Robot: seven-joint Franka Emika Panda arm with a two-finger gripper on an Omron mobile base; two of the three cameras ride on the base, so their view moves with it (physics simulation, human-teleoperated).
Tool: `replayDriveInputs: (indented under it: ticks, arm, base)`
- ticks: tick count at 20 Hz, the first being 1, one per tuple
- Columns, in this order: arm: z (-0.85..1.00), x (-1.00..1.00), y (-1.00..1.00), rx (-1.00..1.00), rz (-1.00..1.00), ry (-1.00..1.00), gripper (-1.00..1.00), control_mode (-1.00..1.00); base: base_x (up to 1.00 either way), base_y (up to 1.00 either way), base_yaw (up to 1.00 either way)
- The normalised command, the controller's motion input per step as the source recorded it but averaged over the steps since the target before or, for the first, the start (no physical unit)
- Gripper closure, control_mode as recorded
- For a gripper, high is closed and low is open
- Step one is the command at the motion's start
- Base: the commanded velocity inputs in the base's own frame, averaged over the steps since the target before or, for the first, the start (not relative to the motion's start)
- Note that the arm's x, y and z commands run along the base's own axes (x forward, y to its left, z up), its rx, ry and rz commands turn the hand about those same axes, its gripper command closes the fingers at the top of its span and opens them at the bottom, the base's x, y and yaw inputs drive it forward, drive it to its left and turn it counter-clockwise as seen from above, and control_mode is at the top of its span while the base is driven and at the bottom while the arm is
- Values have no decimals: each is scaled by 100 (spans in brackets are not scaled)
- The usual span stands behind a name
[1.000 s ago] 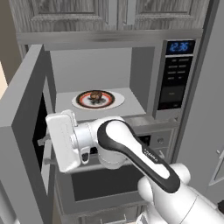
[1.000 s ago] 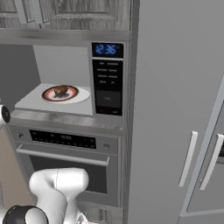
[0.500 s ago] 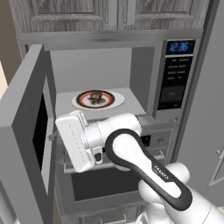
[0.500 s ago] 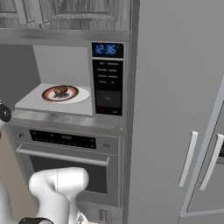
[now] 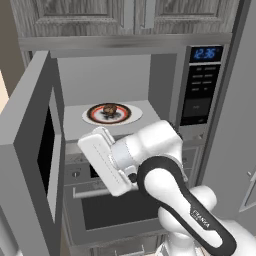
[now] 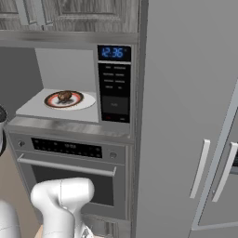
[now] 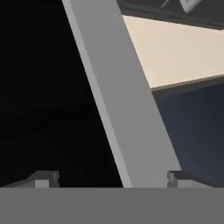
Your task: Retrieve the reheated potato from the microwave, then place the potato, cheese, and condiment on the cutting board.
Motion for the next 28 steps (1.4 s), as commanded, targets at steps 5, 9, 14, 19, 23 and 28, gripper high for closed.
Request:
replayDriveInputs:
  ticks: [5,9,14,19,23,28]
  arm:
    - [2,7,-54,-29,-1,-9,-100,-100]
    - [2,9,-52,-25,-2,-7,-100,-100]
    - [0,11,-47,-23,-3,-13,-100,-100]
    - [0,17,-46,-18,-2,-8,-100,-100]
    - [-3,17,-41,-19,0,-20,-100,-100]
    - [-1,25,-31,-27,0,-26,-100,-100]
  base:
    - [0,0,0]
    - [0,0,0]
    - [0,0,0]
    - [0,0,0]
    - [0,0,0]
    - [0,0,0]
